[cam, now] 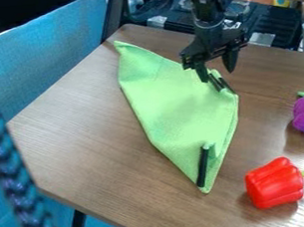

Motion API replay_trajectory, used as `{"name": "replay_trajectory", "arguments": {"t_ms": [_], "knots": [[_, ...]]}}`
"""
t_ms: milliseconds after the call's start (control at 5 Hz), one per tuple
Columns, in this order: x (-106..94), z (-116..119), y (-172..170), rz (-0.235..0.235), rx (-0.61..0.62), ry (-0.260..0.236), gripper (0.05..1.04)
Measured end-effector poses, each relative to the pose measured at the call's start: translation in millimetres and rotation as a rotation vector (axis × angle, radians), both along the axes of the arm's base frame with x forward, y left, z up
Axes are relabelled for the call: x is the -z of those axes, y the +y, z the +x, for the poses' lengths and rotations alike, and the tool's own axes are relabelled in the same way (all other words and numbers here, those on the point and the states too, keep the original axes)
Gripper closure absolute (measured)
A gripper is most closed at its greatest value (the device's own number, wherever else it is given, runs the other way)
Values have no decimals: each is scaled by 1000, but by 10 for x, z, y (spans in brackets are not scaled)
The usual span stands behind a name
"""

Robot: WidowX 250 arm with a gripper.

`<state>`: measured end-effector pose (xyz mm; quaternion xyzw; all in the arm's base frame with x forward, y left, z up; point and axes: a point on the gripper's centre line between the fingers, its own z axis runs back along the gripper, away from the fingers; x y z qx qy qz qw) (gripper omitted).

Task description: Fold the cloth from bottom left to top right

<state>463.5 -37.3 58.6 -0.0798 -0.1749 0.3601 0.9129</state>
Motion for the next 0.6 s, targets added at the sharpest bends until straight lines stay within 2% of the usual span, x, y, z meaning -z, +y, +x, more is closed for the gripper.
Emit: {"name": "replay_trajectory", "arguments": {"t_ms": [200,400,600], "knots": [[134,-17,-37,12,96,-39,77],[-36,-64,31,86,280,-104,81],[-285,-209,380,190,506,-110,84]]}}
